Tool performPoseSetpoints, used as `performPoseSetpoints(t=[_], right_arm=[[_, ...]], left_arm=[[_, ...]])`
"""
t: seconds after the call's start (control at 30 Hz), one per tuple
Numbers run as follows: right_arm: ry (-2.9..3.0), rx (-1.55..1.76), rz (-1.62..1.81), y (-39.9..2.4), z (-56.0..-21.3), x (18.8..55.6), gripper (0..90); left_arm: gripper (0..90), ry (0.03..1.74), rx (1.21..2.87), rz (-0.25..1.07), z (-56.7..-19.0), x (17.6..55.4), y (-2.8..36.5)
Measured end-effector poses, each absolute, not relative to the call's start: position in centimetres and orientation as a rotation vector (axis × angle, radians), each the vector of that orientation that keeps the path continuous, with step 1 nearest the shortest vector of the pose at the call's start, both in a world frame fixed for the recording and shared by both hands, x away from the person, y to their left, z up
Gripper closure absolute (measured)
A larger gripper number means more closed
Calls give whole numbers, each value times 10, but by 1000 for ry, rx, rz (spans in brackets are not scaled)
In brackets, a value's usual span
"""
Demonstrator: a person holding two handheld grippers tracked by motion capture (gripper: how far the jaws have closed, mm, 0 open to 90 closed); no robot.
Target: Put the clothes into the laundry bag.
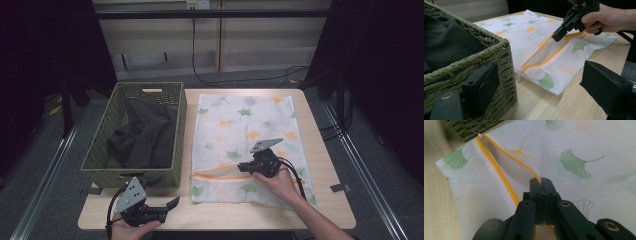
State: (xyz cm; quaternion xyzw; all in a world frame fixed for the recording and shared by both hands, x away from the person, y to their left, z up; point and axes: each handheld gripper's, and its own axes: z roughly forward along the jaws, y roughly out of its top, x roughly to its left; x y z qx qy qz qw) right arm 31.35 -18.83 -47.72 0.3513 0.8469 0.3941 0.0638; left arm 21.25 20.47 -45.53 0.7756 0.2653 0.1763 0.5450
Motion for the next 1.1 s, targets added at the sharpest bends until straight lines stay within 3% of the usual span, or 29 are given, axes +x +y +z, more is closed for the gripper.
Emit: performPoseSetpoints(t=[1.1], right_arm=[[2328, 998, 1393, -201, -426, 322, 900]], left_arm=[[140, 639, 1853, 388, -456, 215, 202]])
